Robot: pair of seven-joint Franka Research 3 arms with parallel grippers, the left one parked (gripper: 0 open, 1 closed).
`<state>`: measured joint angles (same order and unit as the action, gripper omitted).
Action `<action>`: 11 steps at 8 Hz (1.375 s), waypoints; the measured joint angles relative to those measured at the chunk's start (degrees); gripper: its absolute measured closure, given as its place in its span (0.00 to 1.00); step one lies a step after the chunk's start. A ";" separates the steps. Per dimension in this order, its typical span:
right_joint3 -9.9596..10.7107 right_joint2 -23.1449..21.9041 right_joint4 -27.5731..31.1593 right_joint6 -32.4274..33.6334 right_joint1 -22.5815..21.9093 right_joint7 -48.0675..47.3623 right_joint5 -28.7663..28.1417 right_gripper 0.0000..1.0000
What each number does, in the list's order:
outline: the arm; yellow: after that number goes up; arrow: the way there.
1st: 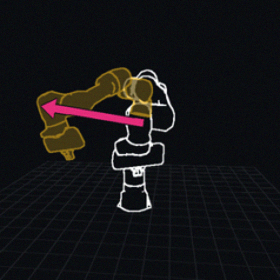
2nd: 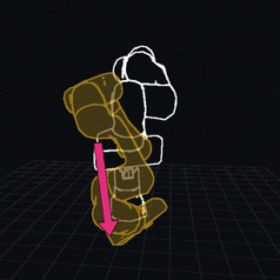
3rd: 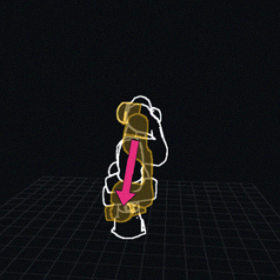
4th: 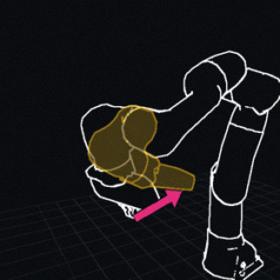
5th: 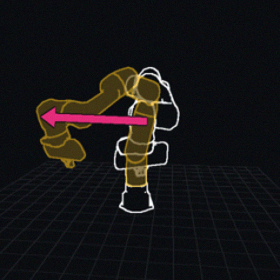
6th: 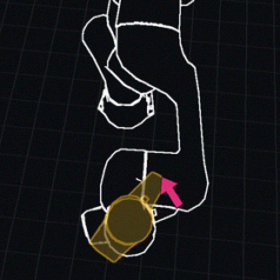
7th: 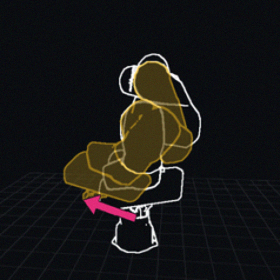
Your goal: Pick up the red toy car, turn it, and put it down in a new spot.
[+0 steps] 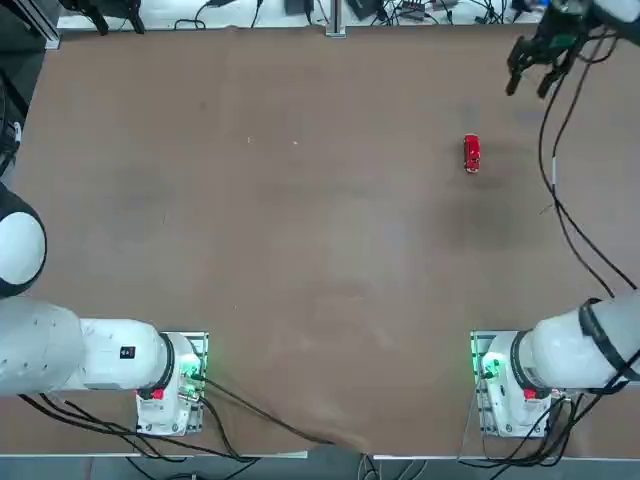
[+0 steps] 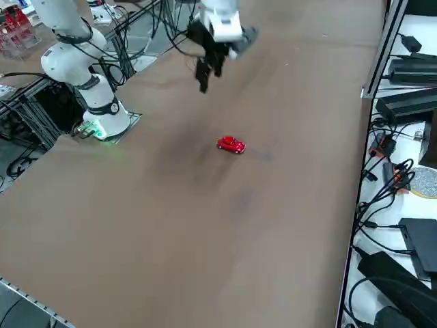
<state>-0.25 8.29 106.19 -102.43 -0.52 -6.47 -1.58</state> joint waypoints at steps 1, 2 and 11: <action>-0.18 1.22 4.93 -9.59 -0.62 -0.91 -0.03 0.00; -0.29 2.18 10.33 -18.91 -1.14 -1.76 -0.03 0.00; -0.03 11.67 19.28 -42.36 -3.02 -2.72 -0.05 0.00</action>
<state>-0.29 19.96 125.47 -144.79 -3.54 -9.19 -1.62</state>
